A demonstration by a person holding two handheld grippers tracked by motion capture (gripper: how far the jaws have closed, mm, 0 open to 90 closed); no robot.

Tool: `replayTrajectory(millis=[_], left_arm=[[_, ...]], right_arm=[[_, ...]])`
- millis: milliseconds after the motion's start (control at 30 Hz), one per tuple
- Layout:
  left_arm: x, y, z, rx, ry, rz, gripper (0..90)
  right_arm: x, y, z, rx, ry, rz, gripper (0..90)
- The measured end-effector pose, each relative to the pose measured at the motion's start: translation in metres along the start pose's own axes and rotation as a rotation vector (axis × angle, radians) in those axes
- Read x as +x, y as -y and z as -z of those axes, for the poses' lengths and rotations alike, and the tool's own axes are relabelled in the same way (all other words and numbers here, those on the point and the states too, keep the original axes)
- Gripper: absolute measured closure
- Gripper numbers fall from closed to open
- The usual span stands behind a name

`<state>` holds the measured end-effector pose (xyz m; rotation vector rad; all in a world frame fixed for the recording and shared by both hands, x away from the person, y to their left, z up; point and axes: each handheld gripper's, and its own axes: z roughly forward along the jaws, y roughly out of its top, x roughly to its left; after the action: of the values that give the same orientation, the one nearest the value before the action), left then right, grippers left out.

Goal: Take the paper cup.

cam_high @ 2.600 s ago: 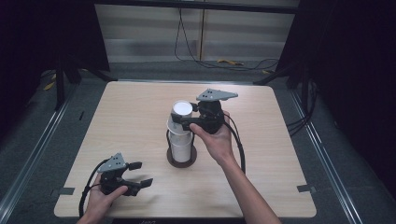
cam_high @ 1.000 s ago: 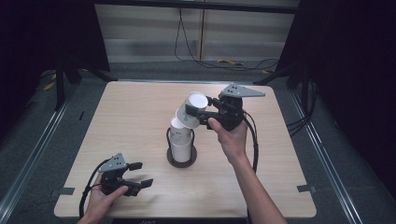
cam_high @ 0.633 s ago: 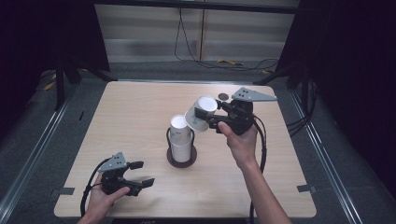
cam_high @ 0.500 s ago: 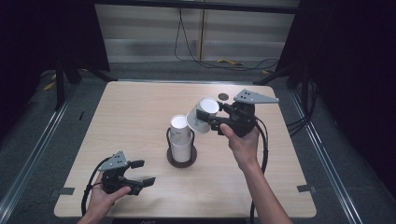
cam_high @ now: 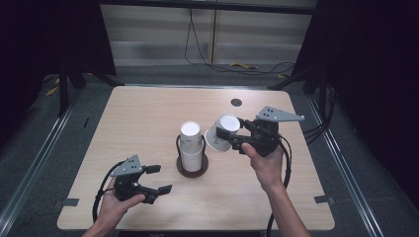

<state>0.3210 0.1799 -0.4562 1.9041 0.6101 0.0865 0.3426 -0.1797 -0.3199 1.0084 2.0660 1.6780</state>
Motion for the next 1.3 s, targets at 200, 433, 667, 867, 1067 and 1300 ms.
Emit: replayTrajectory(millis=[200,433,667,867,1067,1300], left_arm=[[-0.006,-0.017,-0.009,-0.007,0.031,-0.050,16.6],[-0.008,-0.030,-0.019,-0.009,0.048,-0.067,16.5],[-0.012,-0.045,-0.027,-0.036,0.046,-0.094,16.5],[-0.019,-0.054,-0.033,-0.049,0.079,-0.113,16.4],[-0.020,-0.050,-0.034,-0.046,0.089,-0.101,16.3],[-0.017,-0.045,-0.036,-0.030,0.091,-0.098,16.2]], right_arm=[[0.004,0.016,0.000,0.032,-0.022,-0.009,36.5],[0.007,0.029,-0.002,0.056,-0.038,-0.019,36.5],[0.010,0.038,-0.007,0.074,-0.057,-0.027,36.5],[0.017,0.046,-0.012,0.072,-0.085,-0.022,36.5],[0.019,0.056,-0.019,0.094,-0.093,-0.030,36.5],[0.023,0.062,-0.027,0.114,-0.110,-0.034,36.5]])
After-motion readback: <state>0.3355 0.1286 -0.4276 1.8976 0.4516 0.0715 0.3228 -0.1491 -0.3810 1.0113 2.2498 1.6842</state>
